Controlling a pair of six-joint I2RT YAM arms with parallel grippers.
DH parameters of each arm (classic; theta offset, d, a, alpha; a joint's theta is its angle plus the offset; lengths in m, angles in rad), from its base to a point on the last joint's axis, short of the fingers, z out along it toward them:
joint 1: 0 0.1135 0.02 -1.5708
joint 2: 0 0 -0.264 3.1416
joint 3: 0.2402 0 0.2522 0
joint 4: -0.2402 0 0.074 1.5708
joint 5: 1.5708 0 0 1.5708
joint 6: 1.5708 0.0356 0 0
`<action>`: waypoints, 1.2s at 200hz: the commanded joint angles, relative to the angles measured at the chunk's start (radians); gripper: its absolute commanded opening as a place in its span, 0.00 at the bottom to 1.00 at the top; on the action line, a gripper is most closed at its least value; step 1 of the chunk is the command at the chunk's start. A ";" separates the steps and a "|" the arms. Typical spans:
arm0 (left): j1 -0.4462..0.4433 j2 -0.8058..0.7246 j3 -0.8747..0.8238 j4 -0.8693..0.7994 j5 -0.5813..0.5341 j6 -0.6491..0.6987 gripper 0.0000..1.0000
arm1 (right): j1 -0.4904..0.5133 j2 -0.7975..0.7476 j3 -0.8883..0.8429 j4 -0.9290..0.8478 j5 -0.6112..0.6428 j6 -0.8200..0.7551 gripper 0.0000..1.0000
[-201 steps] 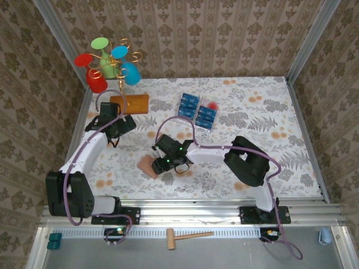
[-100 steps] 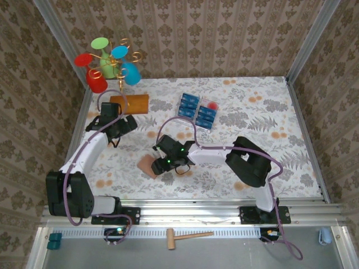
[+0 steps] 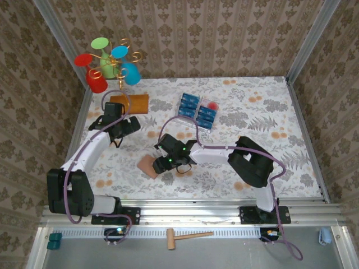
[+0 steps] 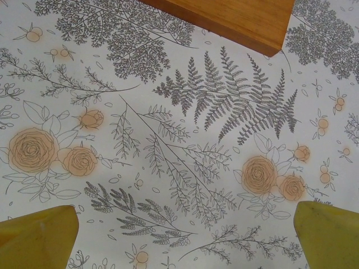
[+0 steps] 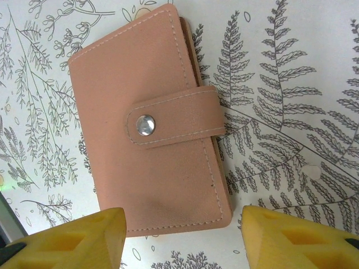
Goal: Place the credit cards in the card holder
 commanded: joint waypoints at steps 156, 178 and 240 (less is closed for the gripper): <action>-0.059 0.000 0.036 0.015 0.090 0.007 1.00 | -0.118 -0.067 -0.099 0.133 -0.140 0.117 0.00; -0.087 0.001 0.023 0.050 0.157 -0.024 1.00 | -0.168 -0.125 -0.163 0.164 -0.136 0.140 0.00; -0.171 0.032 -0.091 0.344 0.380 -0.250 1.00 | -0.286 -0.327 -0.315 0.248 -0.156 0.215 0.00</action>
